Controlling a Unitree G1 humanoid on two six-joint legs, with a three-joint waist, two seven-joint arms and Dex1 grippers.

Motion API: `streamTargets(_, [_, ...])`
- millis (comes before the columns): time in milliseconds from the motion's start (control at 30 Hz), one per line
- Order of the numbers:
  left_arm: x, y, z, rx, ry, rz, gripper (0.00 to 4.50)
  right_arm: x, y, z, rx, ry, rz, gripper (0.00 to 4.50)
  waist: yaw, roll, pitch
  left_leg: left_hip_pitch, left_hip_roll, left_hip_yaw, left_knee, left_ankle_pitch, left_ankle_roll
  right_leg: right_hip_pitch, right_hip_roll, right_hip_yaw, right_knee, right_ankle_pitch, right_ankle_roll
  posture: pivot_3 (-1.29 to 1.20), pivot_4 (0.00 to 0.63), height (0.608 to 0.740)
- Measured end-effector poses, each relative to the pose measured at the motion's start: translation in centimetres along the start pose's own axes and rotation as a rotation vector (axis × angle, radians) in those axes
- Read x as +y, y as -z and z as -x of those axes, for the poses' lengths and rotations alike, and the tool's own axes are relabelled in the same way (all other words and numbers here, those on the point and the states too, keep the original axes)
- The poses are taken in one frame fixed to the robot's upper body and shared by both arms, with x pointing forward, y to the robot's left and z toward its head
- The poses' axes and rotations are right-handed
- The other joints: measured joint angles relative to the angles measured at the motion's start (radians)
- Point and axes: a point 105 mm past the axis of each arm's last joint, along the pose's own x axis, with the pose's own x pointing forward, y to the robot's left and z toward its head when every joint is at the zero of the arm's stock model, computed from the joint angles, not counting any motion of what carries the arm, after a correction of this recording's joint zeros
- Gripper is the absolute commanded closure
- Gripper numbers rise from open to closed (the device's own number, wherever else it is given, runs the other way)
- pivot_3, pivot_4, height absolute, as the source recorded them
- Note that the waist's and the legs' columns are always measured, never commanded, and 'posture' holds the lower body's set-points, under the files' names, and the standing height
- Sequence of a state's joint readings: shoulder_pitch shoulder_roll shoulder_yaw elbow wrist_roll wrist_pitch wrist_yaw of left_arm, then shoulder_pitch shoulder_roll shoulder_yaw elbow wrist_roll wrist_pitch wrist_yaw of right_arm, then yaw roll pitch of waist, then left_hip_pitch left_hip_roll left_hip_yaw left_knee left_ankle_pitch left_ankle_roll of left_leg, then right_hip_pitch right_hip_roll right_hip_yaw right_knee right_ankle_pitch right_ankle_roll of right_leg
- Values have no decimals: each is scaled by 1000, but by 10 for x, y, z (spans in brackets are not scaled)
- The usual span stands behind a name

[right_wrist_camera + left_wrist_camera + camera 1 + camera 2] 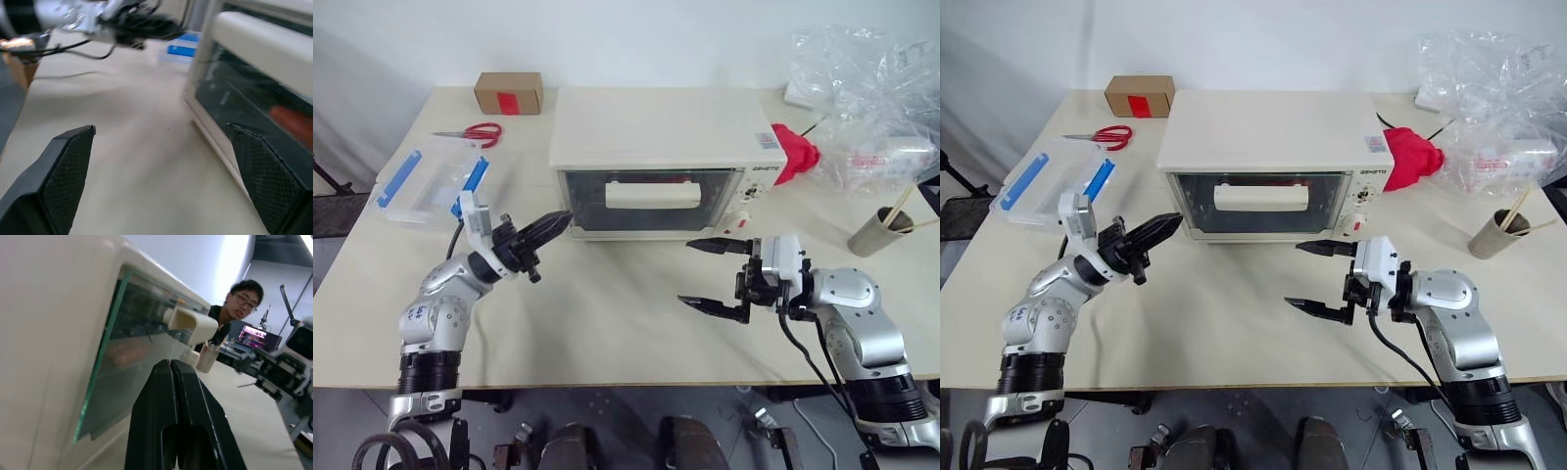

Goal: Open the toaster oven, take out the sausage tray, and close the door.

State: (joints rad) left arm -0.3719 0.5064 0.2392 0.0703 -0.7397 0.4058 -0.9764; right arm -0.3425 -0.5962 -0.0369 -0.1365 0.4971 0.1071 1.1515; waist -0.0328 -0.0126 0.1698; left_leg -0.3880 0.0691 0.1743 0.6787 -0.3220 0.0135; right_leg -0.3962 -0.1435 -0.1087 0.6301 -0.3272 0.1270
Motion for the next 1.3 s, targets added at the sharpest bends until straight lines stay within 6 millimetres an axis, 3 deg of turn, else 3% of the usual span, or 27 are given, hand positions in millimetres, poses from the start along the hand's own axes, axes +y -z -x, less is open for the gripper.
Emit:
streamTargets(167, [8,5,49,74,-194,-6,3027,-17,-3,0,-3,54,-30,0,4,0,0,-1,0,0,1,0,0,0,0,0,0,0,0,0,150,740])
streamTargets(400, [-4,-7,68,81,-242,-94,1073,-32,-14,-17,-66,54,-34,0,9,0,0,-1,-2,-1,1,-1,1,0,-3,-1,0,0,0,0,150,740])
streamTargets(833, [-18,2,67,78,-219,-77,1073,-25,2,-13,17,-11,-130,0,6,0,0,-1,-1,0,1,-1,1,0,-3,-1,0,0,0,0,150,740])
streamTargets(1000, [-20,1,66,72,-206,-84,1073,-34,14,-9,63,62,-140,0,5,0,0,-1,-1,0,1,-1,1,0,-3,-1,0,0,0,0,150,740])
streamTargets(1300, [-23,7,62,72,-174,-77,1073,-49,1,-21,-23,86,-53,0,5,0,0,-1,-1,0,1,-1,1,0,-3,-1,0,0,0,0,150,740])
